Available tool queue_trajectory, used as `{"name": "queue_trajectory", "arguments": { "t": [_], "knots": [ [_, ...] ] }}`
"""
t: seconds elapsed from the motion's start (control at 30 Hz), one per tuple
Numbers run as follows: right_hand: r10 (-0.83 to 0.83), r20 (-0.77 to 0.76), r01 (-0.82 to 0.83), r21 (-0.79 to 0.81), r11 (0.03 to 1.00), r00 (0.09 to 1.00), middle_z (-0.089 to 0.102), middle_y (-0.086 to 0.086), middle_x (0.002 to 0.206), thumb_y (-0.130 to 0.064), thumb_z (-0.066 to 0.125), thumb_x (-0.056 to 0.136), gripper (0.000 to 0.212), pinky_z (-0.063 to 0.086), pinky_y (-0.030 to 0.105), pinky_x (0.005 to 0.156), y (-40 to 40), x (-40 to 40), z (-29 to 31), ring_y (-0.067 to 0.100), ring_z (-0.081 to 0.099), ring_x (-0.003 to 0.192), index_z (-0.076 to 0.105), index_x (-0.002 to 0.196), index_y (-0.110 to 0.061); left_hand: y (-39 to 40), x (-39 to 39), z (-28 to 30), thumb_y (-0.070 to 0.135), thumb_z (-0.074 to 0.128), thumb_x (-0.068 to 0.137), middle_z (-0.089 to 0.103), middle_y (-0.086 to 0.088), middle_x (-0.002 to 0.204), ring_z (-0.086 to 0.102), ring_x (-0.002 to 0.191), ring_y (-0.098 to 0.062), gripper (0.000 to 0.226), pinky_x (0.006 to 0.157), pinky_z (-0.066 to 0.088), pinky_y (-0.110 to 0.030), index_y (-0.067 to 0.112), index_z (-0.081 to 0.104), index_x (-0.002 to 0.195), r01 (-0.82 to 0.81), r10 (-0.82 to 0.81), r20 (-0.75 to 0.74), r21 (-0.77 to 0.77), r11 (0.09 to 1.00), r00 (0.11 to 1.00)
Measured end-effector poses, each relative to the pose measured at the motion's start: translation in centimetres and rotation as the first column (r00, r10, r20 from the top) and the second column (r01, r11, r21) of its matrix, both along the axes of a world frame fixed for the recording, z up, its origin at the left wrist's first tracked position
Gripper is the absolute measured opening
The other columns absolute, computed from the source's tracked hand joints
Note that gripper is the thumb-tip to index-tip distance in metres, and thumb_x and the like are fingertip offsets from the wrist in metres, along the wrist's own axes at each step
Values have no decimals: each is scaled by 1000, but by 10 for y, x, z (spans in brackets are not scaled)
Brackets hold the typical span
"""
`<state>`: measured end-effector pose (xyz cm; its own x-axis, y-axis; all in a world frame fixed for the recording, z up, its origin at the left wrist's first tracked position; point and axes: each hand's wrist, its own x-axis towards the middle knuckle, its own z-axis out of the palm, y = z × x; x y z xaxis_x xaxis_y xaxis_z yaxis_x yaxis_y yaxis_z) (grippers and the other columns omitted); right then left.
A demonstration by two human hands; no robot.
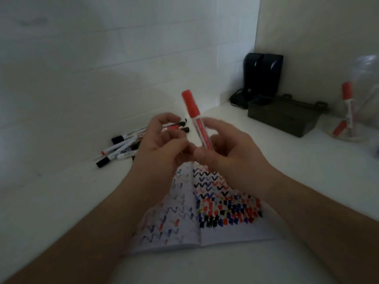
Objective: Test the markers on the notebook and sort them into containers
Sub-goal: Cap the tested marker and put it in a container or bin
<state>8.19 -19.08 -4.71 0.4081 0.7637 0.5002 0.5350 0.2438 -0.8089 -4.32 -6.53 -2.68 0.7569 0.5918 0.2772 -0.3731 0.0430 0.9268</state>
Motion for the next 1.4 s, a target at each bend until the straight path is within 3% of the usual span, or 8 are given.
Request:
{"name": "queue_trajectory", "arguments": {
  "t": [0.2, 0.3, 0.4, 0.5, 0.67, 1.1, 1.3, 1.4],
  "knots": [
    [-49, 116, 81, -295, 952, 992, 73, -7, 81, -41, 65, 97, 24, 52, 30, 65, -4, 13, 4, 10, 63, 69, 73, 119, -43, 15, 0, -16, -5, 46, 61, 59, -13, 84, 59, 69, -22, 53, 58, 49, -34, 17, 63, 107, 67, -71, -81, -45, 997, 994],
    [-112, 41, 119, -312, 943, 993, 76, -8, 80, -39, 76, 87, 14, 56, 31, 66, -14, 25, 10, 10, 69, 71, 80, 100, -35, 21, -3, -21, 22, 66, 89, 64, 0, 73, 60, 67, -18, 4, 61, 51, -34, 24, 67, 87, -18, 124, -248, 392, 920, 961],
    [-15, -436, -23, -83, 996, 900, 63, 6, 63, -20, 82, 75, 13, 41, 24, 49, -13, 23, 7, 15, 54, 53, 72, 78, -13, 18, -5, -26, 42, 56, 100, 69, 16, 84, 64, 78, 1, 7, 72, 53, -26, 37, 61, 99, 104, 315, -355, 791, 603, 880],
    [70, -639, -47, 52, 998, 766, 45, 11, 59, -17, 79, 81, 26, 32, 25, 44, -5, 17, 2, 17, 37, 50, 55, 70, -14, 6, -2, -21, 40, 39, 108, 69, 17, 98, 61, 89, 4, 22, 77, 50, -23, 37, 51, 126, 238, 257, -421, 815, 529, 870],
    [-56, -512, 49, -28, 998, 857, 44, 14, 67, -27, 71, 94, 27, 30, 28, 46, 1, 6, -3, 19, 34, 51, 54, 86, -8, -9, 3, -27, 38, 34, 110, 62, 8, 82, 59, 71, -7, 28, 68, 52, -33, 32, 50, 132, 211, 221, -323, 885, 415, 920],
    [25, -675, -55, -22, 998, 738, 46, 5, 59, -15, 56, 76, 16, 23, 24, 46, -27, 44, 26, 18, 36, 52, 65, 89, -13, -8, 2, -26, 62, 54, 95, 65, -1, 75, 56, 59, -4, 48, 65, 55, -34, 36, 30, 127, 320, 136, -510, 703, 634, 850],
    [230, -763, -480, -118, 869, 604, 57, 16, 74, -46, 70, 91, 44, 48, 28, 56, -91, 64, 23, 24, 52, 66, 65, 88, -2, -18, -3, -25, 50, 65, 84, 59, 14, 83, 54, 73, -1, 39, 66, 51, -33, 51, 46, 118, 545, 250, -616, 783, 300, 747],
    [138, -620, -359, -246, 900, 772, 50, 15, 64, -34, 86, 76, 37, 36, 24, 47, -102, 49, 0, 21, 42, 53, 62, 76, -6, -22, -4, -26, 81, 55, 77, 54, 20, 101, 49, 95, -3, 56, 81, 43, -30, 59, 46, 128, 579, 287, -593, 803, 141, 752]
  ]
}}
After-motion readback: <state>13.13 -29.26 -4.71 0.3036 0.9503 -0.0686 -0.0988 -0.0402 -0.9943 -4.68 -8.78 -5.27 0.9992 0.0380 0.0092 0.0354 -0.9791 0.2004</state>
